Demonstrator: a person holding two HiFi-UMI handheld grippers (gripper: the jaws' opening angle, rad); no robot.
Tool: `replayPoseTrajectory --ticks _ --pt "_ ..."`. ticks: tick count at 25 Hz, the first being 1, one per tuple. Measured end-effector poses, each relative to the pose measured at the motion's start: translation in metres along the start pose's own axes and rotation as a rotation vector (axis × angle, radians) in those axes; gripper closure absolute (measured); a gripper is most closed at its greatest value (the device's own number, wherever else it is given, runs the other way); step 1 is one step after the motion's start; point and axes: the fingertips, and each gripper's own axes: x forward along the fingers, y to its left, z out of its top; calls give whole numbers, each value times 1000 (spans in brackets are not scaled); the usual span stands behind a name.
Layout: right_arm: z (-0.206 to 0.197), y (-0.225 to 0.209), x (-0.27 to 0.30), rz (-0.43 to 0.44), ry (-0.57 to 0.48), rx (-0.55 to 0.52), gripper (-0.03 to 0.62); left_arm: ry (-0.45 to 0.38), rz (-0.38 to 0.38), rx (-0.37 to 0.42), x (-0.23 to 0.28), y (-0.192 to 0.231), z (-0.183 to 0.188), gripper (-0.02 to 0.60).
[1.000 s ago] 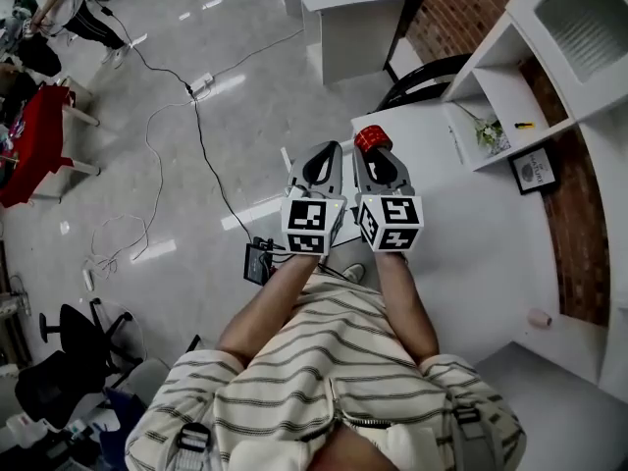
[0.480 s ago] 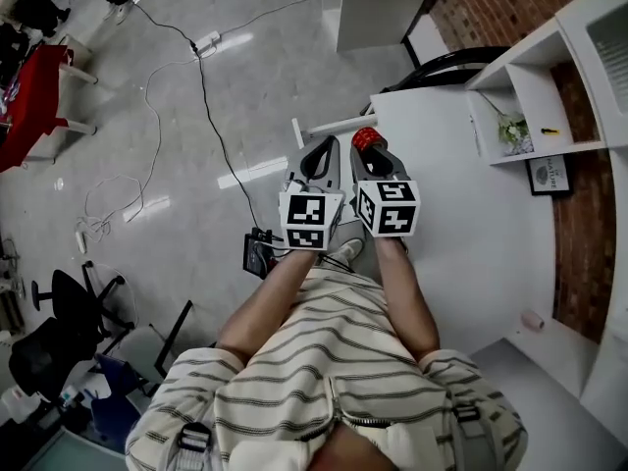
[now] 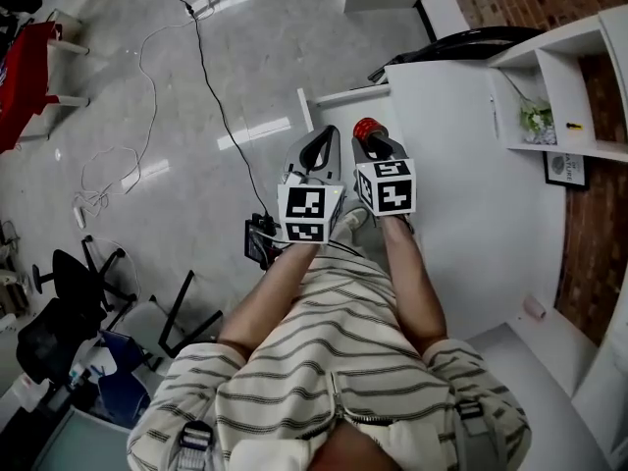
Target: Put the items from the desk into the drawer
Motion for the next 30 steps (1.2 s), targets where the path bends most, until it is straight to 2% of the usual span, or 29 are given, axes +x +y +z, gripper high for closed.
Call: replayPoseTrajectory --ticks 4,15,22,30 --pt "-17 -4 28 -3 67 -15 513 32 6 -10 9 11 -15 575" --pt "-79 -14 95 11 279 -140 513 88 32 -42 19 29 -46 575" --pt "-126 -24 138 -9 429 -332 513 123 37 -62 20 34 -67 575" --pt "-173 -35 172 6 548 -425 513 155 46 -78 23 41 -85 575"
